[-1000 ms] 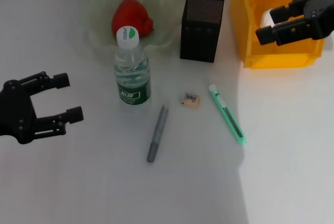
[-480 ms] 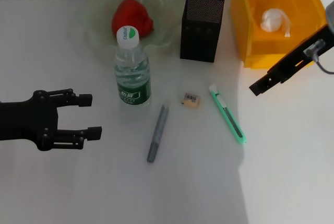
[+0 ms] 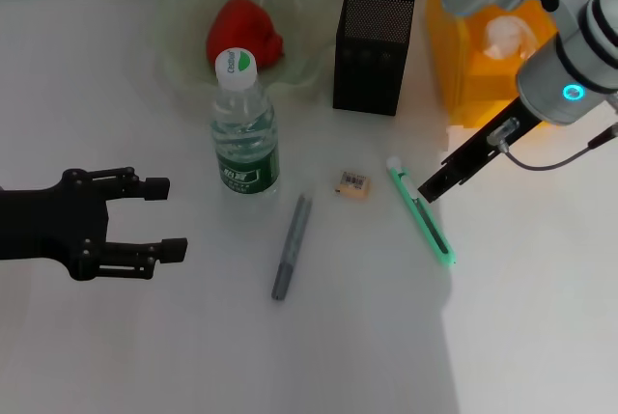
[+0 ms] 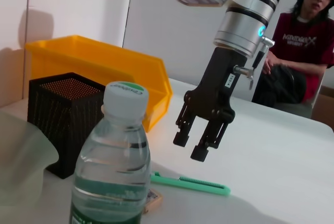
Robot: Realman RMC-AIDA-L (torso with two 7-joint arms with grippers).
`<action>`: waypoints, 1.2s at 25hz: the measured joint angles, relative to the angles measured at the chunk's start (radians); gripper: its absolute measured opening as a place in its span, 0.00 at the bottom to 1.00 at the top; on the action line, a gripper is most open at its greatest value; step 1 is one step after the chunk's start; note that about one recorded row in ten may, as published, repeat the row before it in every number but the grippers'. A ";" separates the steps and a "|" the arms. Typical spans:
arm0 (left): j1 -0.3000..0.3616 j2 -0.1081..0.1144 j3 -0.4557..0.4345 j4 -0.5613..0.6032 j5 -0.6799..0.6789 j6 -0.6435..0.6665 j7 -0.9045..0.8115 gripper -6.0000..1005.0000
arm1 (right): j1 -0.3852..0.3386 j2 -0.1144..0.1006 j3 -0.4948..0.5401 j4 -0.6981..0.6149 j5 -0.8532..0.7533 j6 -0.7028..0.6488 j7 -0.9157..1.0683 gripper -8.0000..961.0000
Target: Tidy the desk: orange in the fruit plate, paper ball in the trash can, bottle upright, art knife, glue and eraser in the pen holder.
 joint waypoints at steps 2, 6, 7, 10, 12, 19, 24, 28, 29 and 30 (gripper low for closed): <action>-0.001 -0.002 0.000 0.007 0.007 -0.001 -0.003 0.84 | 0.006 0.000 -0.020 0.029 0.022 0.036 0.001 0.63; -0.005 -0.003 0.006 0.008 0.009 -0.003 -0.007 0.84 | 0.022 0.000 -0.056 0.079 0.039 0.088 0.002 0.63; -0.005 -0.003 0.006 0.008 0.009 -0.004 -0.007 0.84 | 0.028 0.000 -0.068 0.095 0.039 0.102 0.006 0.63; -0.007 -0.006 0.006 0.009 0.010 -0.007 -0.007 0.84 | 0.041 0.001 -0.115 0.125 0.041 0.145 0.033 0.63; -0.007 -0.006 0.006 0.009 0.010 -0.007 -0.007 0.84 | 0.042 0.002 -0.137 0.135 0.041 0.171 0.045 0.63; -0.010 -0.014 0.006 0.009 0.010 -0.010 -0.008 0.84 | 0.044 0.002 -0.156 0.169 0.081 0.232 0.052 0.62; -0.010 -0.016 0.002 0.009 0.010 -0.010 -0.008 0.84 | 0.047 0.002 -0.192 0.192 0.090 0.268 0.057 0.62; -0.010 -0.017 -0.001 0.008 0.010 -0.010 -0.008 0.84 | 0.052 0.002 -0.216 0.206 0.090 0.293 0.067 0.62; -0.010 -0.017 -0.001 0.008 0.010 -0.010 -0.008 0.84 | 0.052 0.002 -0.220 0.207 0.090 0.297 0.067 0.58; -0.010 -0.018 -0.002 0.008 0.010 -0.011 -0.008 0.84 | 0.052 0.002 -0.224 0.207 0.090 0.299 0.068 0.54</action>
